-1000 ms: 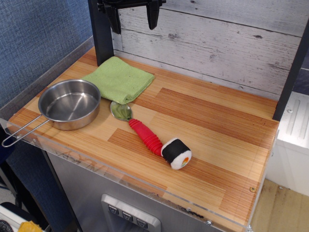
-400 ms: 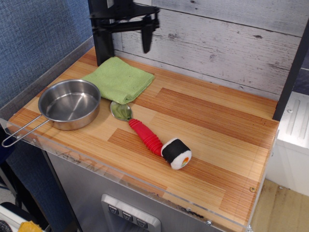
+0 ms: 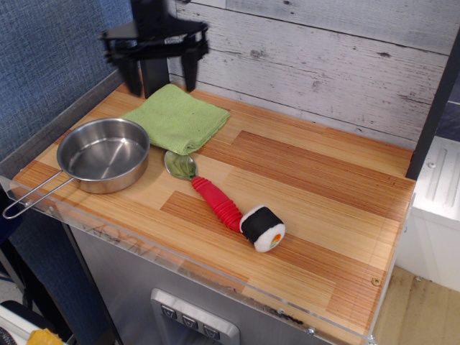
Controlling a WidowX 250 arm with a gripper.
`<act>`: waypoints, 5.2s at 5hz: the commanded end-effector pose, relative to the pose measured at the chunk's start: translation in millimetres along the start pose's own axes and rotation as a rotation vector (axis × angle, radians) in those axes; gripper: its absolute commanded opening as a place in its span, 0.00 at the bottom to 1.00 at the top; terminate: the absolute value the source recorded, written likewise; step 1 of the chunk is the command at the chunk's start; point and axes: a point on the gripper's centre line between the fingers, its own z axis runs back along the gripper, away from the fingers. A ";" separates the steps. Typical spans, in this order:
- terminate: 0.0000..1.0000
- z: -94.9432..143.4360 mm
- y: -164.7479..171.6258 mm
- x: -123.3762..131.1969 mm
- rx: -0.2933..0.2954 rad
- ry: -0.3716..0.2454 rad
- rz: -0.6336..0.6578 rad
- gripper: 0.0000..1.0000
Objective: Move the pot so the handle is above the red spoon handle.
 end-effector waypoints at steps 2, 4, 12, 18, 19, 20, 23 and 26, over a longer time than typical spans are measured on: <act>0.00 -8.2 28.8 -17.8 0.060 -0.065 -0.221 1.00; 0.00 -38.8 33.3 -34.7 0.090 -0.007 -0.278 1.00; 0.00 -36.9 63.5 -23.9 0.100 -0.007 -0.121 0.00; 0.00 26.8 -68.8 -16.8 0.014 -0.015 -0.170 0.00; 0.00 18.6 -93.7 -21.0 0.007 0.017 -0.211 0.00; 0.00 7.6 -121.0 -23.9 0.012 0.034 -0.254 0.00; 0.00 -23.2 -178.8 -37.9 -0.040 0.048 -0.328 0.00; 0.00 -52.0 -189.1 -68.7 -0.098 0.071 -0.398 0.00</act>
